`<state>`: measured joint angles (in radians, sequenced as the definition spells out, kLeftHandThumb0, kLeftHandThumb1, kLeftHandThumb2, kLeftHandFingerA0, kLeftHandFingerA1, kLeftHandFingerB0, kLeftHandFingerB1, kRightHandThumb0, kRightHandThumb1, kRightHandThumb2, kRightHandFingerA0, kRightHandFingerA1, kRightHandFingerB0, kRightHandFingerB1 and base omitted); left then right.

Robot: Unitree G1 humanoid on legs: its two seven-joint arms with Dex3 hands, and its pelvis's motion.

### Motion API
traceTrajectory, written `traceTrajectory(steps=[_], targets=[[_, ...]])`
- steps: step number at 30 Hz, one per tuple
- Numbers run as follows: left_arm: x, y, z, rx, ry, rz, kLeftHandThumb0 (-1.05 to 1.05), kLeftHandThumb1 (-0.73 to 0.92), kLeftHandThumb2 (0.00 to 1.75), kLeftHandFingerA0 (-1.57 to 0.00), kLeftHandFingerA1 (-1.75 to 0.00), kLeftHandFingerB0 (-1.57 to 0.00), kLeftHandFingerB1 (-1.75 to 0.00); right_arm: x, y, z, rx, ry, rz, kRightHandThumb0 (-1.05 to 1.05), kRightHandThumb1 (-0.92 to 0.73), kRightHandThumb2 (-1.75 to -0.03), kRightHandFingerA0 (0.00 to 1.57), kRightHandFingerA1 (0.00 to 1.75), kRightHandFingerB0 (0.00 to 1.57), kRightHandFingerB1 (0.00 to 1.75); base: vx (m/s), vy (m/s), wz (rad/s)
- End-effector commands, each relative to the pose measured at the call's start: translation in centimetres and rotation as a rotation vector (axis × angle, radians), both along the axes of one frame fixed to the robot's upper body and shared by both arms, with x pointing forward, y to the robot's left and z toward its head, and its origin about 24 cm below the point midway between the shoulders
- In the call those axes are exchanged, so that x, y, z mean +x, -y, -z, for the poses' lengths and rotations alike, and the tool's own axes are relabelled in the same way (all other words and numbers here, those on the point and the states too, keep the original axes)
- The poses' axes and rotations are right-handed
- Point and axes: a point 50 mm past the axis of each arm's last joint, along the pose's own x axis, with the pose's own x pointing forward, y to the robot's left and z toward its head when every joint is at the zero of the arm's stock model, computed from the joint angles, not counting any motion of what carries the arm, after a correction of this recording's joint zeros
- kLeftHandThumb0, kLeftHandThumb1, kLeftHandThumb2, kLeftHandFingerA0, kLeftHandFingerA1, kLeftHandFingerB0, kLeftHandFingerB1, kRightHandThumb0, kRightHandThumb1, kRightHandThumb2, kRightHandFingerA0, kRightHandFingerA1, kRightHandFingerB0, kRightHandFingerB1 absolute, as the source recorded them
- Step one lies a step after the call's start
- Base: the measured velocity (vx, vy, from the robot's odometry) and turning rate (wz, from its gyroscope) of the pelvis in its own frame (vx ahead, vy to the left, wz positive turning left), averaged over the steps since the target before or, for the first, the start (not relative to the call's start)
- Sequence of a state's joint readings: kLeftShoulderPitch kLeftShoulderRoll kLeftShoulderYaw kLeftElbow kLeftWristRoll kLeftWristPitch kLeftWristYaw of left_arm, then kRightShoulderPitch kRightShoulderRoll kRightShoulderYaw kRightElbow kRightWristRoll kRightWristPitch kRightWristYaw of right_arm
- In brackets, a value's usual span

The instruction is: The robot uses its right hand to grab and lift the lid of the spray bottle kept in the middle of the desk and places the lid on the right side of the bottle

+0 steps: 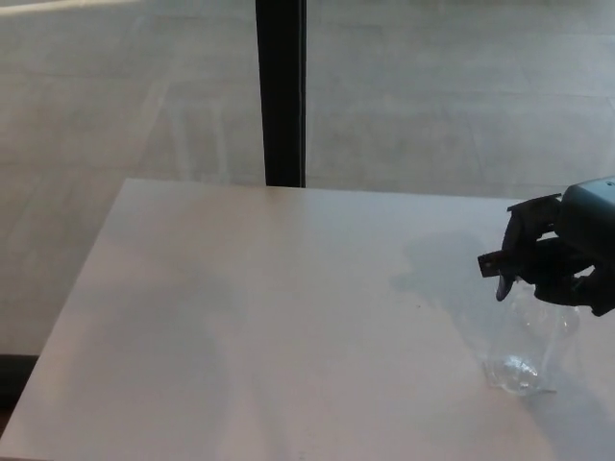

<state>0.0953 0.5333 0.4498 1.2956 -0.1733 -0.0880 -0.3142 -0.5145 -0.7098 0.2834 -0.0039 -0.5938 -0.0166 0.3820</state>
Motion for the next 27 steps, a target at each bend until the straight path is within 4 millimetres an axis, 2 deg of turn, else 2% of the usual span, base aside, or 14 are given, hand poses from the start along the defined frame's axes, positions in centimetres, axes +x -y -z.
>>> traceTrajectory(steps=[1, 2, 3, 4, 6, 9, 10, 12, 14, 16, 19, 20, 23, 27], targets=[[-0.1, -0.4, -0.4, 0.015, 0.021, -0.011, -0.84, 0.88, 0.66, -0.55, -0.5, -0.39, -0.4, 0.3, 1.4, -0.9, -0.026, 0.035, 0.049, -0.31, -0.75, -0.68, 0.84, 1.72, 0.74, 1.11, 0.0, 0.0, 0.0], [-0.1, -0.4, -0.4, 0.016, 0.025, -0.016, -0.83, 0.88, 0.66, -0.57, -0.51, -0.4, -0.41, 0.4, 1.5, -1.2, -0.024, 0.036, 0.053, -0.34, -0.75, -0.67, 0.85, 1.7, 0.71, 0.79, 0.0, 0.0, 0.0], [0.0, -0.4, -0.4, 0.02, 0.025, -0.016, -0.83, 0.89, 0.66, -0.57, -0.49, -0.4, -0.4, 0.4, 1.7, -1.5, -0.019, 0.048, 0.052, -0.32, -0.77, -0.7, 0.86, 1.73, 0.69, 1.13, 0.0, 0.0, 0.0], [0.0, -0.4, -0.4, 0.025, 0.015, -0.006, -0.83, 0.9, 0.66, -0.56, -0.48, -0.39, -0.4, 0.4, 1.9, -2.0, -0.01, 0.059, 0.061, -0.31, -0.77, -0.81, 0.83, 1.75, 0.65, 1.6, 0.0, 0.0, 0.0], [-0.1, -0.5, -0.4, 0.026, 0.007, -0.006, -0.83, 0.9, 0.66, -0.57, -0.49, -0.4, -0.4, 0.5, 2.3, -2.5, 0.004, 0.077, 0.067, -0.31, -0.74, -0.88, 0.84, 1.75, 0.67, 1.63, 0.0, 0.0, 0.0], [-0.3, -0.4, -0.4, 0.026, 0.01, -0.013, -0.84, 0.89, 0.66, -0.57, -0.49, -0.41, -0.4, 0.5, 2.7, -3.3, 0.041, 0.105, 0.068, -0.31, -0.7, -0.97, 0.88, 1.75, 0.71, 1.56, 0.0, 0.0, 0.0], [-0.4, -0.4, -0.4, 0.032, 0.009, -0.008, -0.84, 0.89, 0.66, -0.57, -0.49, -0.41, -0.4, 0.5, 2.7, -3.5, 0.047, 0.111, 0.071, -0.31, -0.7, -0.97, 0.88, 1.75, 0.71, 1.56, 0.0, 0.0, 0.0], [-0.4, -0.4, -0.3, 0.032, 0.013, -0.024, -0.84, 0.88, 0.66, -0.58, -0.48, -0.41, -0.39, 0.5, 2.9, -4.5, 0.106, 0.14, 0.072, -0.3, -0.64, -1.09, 0.86, 1.75, 0.71, 1.59, 0.0, 0.0, 0.0], [-0.4, -0.4, -0.3, 0.027, 0.011, -0.022, -0.85, 0.88, 0.66, -0.58, -0.48, -0.4, -0.4, 0.4, 3.1, -5.3, 0.142, 0.153, 0.074, -0.3, -0.63, -1.1, 0.86, 1.75, 0.71, 1.58, 0.0, 0.0, 0.0], [-0.4, -0.4, -0.3, 0.033, 0.008, -0.019, -0.86, 0.89, 0.67, -0.57, -0.48, -0.41, -0.4, 0.5, 3.2, -5.8, 0.154, 0.172, 0.072, -0.27, -0.61, -1.13, 0.97, 1.75, 0.73, 1.55, 0.0, 0.0, 0.0], [-0.6, -0.3, -0.2, 0.029, 0.003, -0.022, -0.85, 0.88, 0.67, -0.58, -0.48, -0.41, -0.4, 0.5, 3.3, -6.9, 0.167, 0.18, 0.088, -0.29, -0.62, -1.12, 0.96, 1.75, 0.73, 1.56, 0.0, 0.0, 0.0], [-0.6, -0.3, -0.2, 0.017, 0.016, -0.034, -0.84, 0.87, 0.66, -0.56, -0.49, -0.4, -0.4, 0.4, 3.4, -8.0, 0.193, 0.209, 0.093, -0.29, -0.61, -1.08, 0.87, 1.75, 0.73, 1.55, 0.0, 0.0, 0.0], [-0.6, -0.3, -0.3, 0.024, 0.009, -0.017, -0.83, 0.88, 0.66, -0.56, -0.5, -0.4, -0.4, 0.4, 4.2, -10.1, 0.226, 0.26, 0.115, -0.23, -0.63, -1.0, 0.89, 1.68, 0.74, 1.46, 0.0, 0.0, 0.0], [-0.6, -0.4, -0.3, 0.025, 0.014, -0.027, -0.81, 0.89, 0.66, -0.57, -0.49, -0.4, -0.4, 0.3, 5.2, -12.0, 0.258, 0.299, 0.151, -0.25, -0.64, -0.97, 0.89, 1.67, 0.75, 1.44, 0.0, 0.0, 0.0]])
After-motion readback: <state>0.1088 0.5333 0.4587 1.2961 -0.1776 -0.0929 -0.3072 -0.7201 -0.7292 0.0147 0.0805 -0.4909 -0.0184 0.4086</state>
